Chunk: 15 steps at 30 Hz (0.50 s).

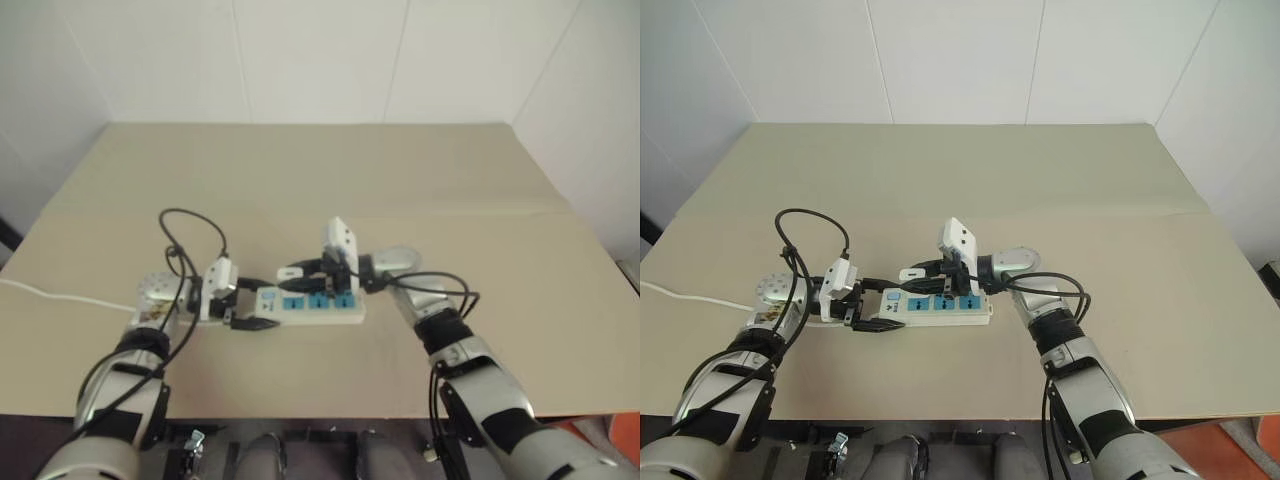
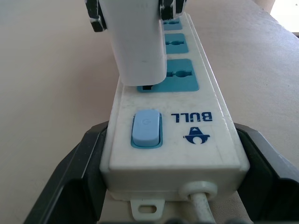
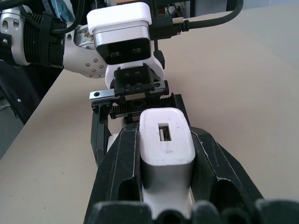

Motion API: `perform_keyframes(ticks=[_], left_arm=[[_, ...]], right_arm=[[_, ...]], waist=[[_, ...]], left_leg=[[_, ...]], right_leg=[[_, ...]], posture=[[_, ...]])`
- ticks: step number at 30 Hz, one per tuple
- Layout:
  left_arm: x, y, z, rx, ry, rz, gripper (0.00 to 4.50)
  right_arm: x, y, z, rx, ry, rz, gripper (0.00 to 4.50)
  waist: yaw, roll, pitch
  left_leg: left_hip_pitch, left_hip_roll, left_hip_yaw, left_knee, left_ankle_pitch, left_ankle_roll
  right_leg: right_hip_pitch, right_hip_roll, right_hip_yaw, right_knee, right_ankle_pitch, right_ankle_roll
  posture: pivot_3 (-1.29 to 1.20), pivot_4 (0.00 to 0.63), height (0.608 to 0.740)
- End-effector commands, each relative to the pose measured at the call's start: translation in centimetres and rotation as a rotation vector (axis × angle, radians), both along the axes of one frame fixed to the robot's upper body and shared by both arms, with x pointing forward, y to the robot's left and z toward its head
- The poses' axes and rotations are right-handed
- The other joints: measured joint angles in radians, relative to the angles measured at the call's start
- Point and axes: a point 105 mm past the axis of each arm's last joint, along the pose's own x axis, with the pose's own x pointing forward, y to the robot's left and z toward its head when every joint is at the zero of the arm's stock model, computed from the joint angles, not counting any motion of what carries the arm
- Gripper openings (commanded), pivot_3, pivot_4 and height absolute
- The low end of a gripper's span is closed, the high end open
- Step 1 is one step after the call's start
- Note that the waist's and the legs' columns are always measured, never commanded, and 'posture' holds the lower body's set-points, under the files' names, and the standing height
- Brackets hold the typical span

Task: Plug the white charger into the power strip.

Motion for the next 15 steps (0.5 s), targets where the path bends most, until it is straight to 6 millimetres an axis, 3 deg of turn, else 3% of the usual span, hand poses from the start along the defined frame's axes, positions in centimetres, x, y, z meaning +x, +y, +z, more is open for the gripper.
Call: perform_keyframes(ticks=[1,11,15], left_arm=[[0.0,-0.1,0.0,0.025,-0.004,-0.015,3.31],[-0.1,0.2,-0.1,0.025,-0.003,-0.008,3.31],[-0.1,0.2,0.0,0.024,-0.006,-0.007,3.31]], right_arm=[[-0.2,0.1,0.5,0.019,-0.039,-0.001,1.12],[-0.2,0.4,-1.4,-0.009,-0.047,-0.007,1.12],[-0.1,0.1,-3.0,-0.06,0.007,-0.017,1.12]], waist=[[0.0,0.0,0.0],[-0.004,0.0,0.0],[-0.004,0.0,0.0]], left_leg=[[0.0,0.0,0.0,0.0,0.0,0.0],[0.001,0.0,0.0,0.0,0.0,0.0],[0.003,0.0,0.0,0.0,0.0,0.0]], right_leg=[[0.0,0.0,0.0,0.0,0.0,0.0],[0.0,0.0,0.0,0.0,0.0,0.0],[0.001,0.001,0.0,0.001,0.0,0.0]], posture=[[0.0,0.15,0.74],[0.0,0.15,0.74],[0.0,0.15,0.74]])
